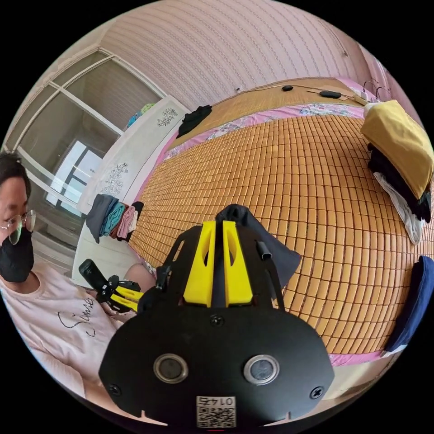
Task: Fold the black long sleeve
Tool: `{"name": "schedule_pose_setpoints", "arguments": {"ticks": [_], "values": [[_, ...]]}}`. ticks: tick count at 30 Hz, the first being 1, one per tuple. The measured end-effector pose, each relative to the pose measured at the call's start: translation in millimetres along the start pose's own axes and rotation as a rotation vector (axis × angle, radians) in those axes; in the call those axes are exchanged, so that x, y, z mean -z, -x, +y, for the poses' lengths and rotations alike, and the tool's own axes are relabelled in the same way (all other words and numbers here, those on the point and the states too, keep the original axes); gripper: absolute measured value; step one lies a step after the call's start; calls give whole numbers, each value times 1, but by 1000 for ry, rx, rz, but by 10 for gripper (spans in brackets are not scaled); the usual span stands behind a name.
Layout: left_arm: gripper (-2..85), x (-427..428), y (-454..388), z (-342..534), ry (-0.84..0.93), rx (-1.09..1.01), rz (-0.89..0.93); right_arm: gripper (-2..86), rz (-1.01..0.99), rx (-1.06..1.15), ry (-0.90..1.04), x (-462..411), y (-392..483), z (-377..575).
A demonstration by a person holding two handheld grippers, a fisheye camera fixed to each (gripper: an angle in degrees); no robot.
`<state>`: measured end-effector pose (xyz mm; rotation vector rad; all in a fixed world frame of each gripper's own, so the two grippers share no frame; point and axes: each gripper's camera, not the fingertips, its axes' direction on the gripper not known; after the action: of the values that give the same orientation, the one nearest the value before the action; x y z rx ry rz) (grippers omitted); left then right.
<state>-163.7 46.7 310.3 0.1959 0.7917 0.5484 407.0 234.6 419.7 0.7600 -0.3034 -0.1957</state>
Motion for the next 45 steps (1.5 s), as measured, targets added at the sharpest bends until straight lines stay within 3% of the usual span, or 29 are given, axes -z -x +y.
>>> {"name": "schedule_pose_setpoints", "arguments": {"ticks": [4,10,13,20,25,33,41,45], "values": [[43,4,36,35,193,147,-135,58,30,60,95,-51,21,-5],[61,21,49,50,193,253,-170,44,251,191,154,-51,39,-2],[94,12,52,47,194,287,-169,100,358,254,276,-73,37,-8],[101,-24,51,61,356,321,-184,136,315,365,534,-141,26,-20],[46,-23,32,80,376,236,-289,87,282,493,576,-154,32,-8],[-7,12,7,117,284,209,-206,36,130,481,308,-95,31,39],[-9,110,-62,158,148,81,-353,25,-27,462,-48,-20,69,122],[-9,168,-100,181,55,64,-504,23,-85,588,-156,-8,127,134]]}}
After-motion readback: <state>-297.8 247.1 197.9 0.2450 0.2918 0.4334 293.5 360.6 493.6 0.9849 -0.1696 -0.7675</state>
